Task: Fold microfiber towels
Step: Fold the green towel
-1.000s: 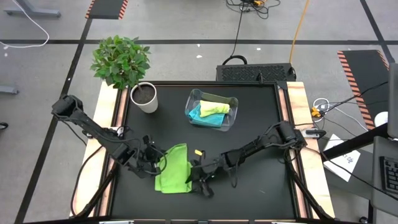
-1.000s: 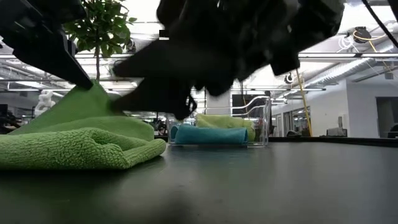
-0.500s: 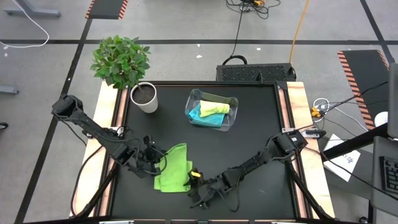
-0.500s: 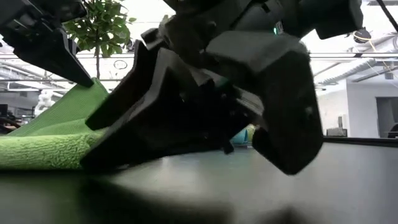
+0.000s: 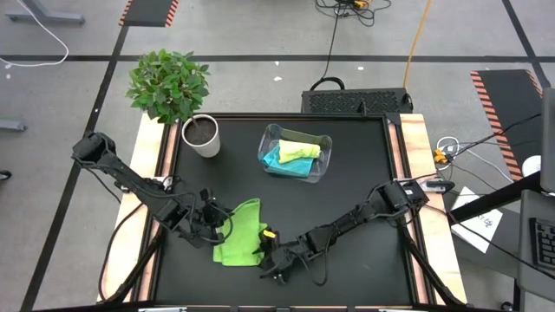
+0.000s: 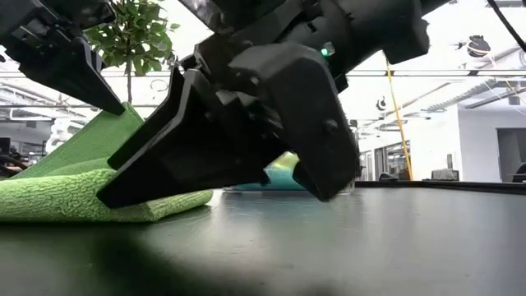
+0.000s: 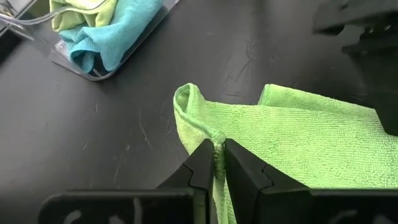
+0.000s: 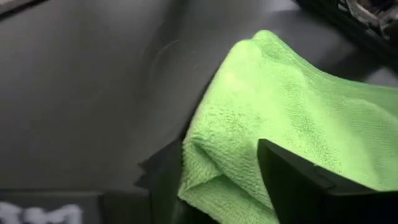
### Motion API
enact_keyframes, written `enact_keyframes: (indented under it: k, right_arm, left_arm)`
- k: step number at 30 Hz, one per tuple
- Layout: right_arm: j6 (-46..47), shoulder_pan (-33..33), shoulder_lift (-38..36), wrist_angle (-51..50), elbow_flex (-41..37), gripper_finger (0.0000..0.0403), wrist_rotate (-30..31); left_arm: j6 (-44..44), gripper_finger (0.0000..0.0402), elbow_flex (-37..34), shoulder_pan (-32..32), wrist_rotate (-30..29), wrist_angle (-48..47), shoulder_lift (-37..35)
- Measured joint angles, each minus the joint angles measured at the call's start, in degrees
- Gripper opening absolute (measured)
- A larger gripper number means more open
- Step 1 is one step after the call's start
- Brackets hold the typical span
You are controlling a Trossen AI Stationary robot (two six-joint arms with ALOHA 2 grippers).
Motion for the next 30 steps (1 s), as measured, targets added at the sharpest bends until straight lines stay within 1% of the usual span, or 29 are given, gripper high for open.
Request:
enact_keyframes:
  k: [2,3,6,7,8,11,15,17,20,22,25,28,30]
  right_arm:
    - [1.9,-0.7,0.0,0.6,0.0,0.0169,-2.1]
    - [2.5,-1.0,0.0,0.8,0.0,0.0143,-3.1]
    - [2.6,-1.5,0.0,0.7,0.0,0.0043,-5.3]
    - [2.0,-1.5,0.0,0.4,0.0,0.0022,-6.6]
    - [2.4,-1.6,0.0,0.3,0.0,0.0014,-7.5]
    - [6.1,-2.0,0.0,-0.6,0.0,0.0008,-8.0]
    - [7.8,-2.2,0.0,-2.8,0.0,0.0003,-10.8]
    - [9.0,-2.1,0.0,-3.1,0.0,0.0002,-12.8]
    - [11.7,-2.1,0.0,-3.0,-0.5,0.0001,-16.7]
    - [13.0,-1.9,-0.1,-2.9,-0.9,0.0001,-18.2]
    - [13.6,-1.0,-0.1,-2.7,-1.2,0.0001,-18.1]
    - [13.6,-0.2,-0.1,-2.7,-1.2,0.0001,-18.5]
    - [14.0,-0.1,-0.1,-2.8,-1.2,0.0001,-19.9]
  left_arm:
    - [-0.1,0.0042,0.0,0.0,0.0,0.0,0.0]
    - [-0.1,0.0042,0.0,0.0,0.0,0.0,0.0]
    - [0.0,0.0042,0.0,0.0,0.0,0.0,0.0]
    - [0.0,0.0042,0.0,0.0,0.0,0.0,0.0]
    - [0.0,0.0042,0.0,0.0,0.0,0.0,0.0]
    - [0.4,0.0042,0.0,-0.1,0.0,-0.3,0.0]
    - [0.6,0.0042,0.0,-0.8,0.0,-1.7,0.0]
    - [-0.9,0.0042,0.0,-1.0,0.2,-3.6,0.0]
    - [-8.6,0.0042,0.0,-1.0,1.3,-9.4,0.0]
    - [-13.5,0.0042,-0.1,-1.0,2.5,-12.6,0.0]
    - [-19.0,0.0042,-1.7,-1.3,3.6,-12.5,0.0]
    - [-21.0,0.0042,-3.2,-1.6,3.6,-12.1,0.0]
    - [-22.6,0.0042,-4.5,-1.3,3.3,-12.5,0.0]
